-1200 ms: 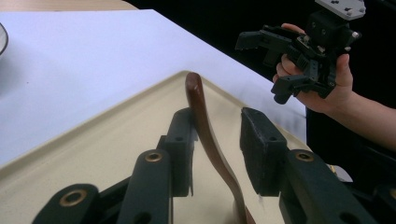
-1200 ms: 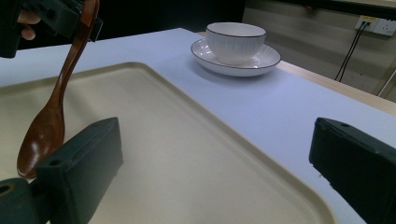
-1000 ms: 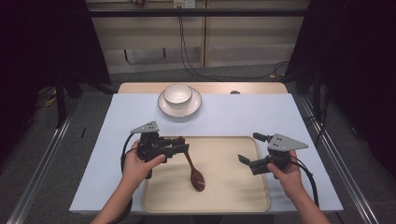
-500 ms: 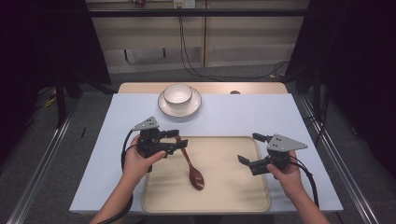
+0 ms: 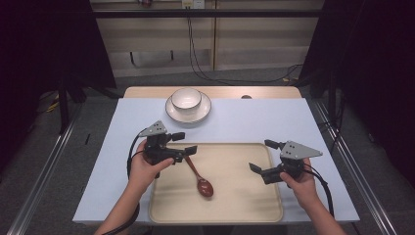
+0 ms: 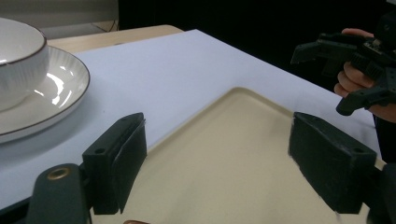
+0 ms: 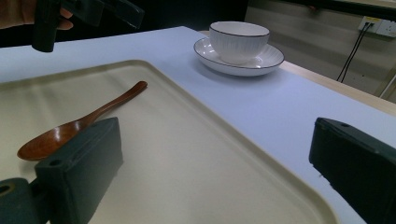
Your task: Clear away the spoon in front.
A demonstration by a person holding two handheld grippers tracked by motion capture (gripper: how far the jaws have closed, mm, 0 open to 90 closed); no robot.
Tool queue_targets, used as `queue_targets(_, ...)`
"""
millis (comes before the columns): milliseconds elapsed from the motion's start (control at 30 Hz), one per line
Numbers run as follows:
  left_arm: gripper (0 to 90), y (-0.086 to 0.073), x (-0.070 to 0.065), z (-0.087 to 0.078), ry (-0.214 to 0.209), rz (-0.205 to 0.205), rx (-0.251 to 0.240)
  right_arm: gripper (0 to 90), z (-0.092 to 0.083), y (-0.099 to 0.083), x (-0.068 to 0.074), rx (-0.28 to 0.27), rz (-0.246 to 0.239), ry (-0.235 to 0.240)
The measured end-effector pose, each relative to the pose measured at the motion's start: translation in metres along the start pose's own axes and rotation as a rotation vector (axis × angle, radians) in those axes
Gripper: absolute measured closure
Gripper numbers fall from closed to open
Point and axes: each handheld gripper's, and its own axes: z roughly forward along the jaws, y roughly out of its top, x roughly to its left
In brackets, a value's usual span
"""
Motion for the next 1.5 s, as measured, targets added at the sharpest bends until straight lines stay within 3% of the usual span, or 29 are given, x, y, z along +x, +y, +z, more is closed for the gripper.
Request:
queue_targets(100, 17.8, 0.003, -0.001, -0.004, 0.011, 0.023, -0.019, 2.5, 0.000, 0.000, 0.000, 0.001, 0.000, 0.002)
queue_targets(367, 16.0, 0.003, 0.003, -0.013, 0.025, 0.021, -0.034, 2.5, 0.000, 0.000, 0.000, -0.004, -0.003, -0.004)
queue_targets(667, 14.2, 0.004, 0.010, -0.026, 0.039, 0.012, -0.082, 2.5, -0.002, 0.001, -0.001, -0.007, 0.002, -0.005)
queue_targets(1000, 13.0, 0.003, 0.018, -0.040, 0.083, 0.025, -0.095, 2.5, -0.003, 0.001, -0.002, -0.003, 0.003, 0.005)
queue_targets(1067, 12.6, 0.002, 0.020, -0.042, 0.092, 0.024, -0.099, 2.5, -0.002, 0.001, -0.002, -0.009, 0.006, -0.013)
queue_targets(1100, 12.5, 0.002, 0.021, -0.042, 0.078, 0.023, -0.112, 2.4, -0.002, 0.001, -0.002, -0.009, 0.008, -0.013)
queue_targets(1267, 11.9, 0.000, 0.026, -0.047, 0.100, 0.032, -0.111, 2.4, -0.003, 0.001, -0.003, -0.010, 0.006, -0.004)
queue_targets(1300, 11.9, 0.000, 0.028, -0.048, 0.086, 0.036, -0.122, 2.5, -0.003, 0.001, -0.003, -0.010, 0.006, -0.004)
queue_targets(1467, 10.0, 0.000, 0.030, -0.052, 0.107, 0.049, -0.127, 2.5, -0.002, 0.000, -0.003, -0.009, 0.009, -0.002)
queue_targets(1500, 9.9, -0.001, 0.031, -0.051, 0.091, 0.038, -0.142, 2.4, -0.002, 0.000, -0.003, -0.009, 0.009, -0.002)
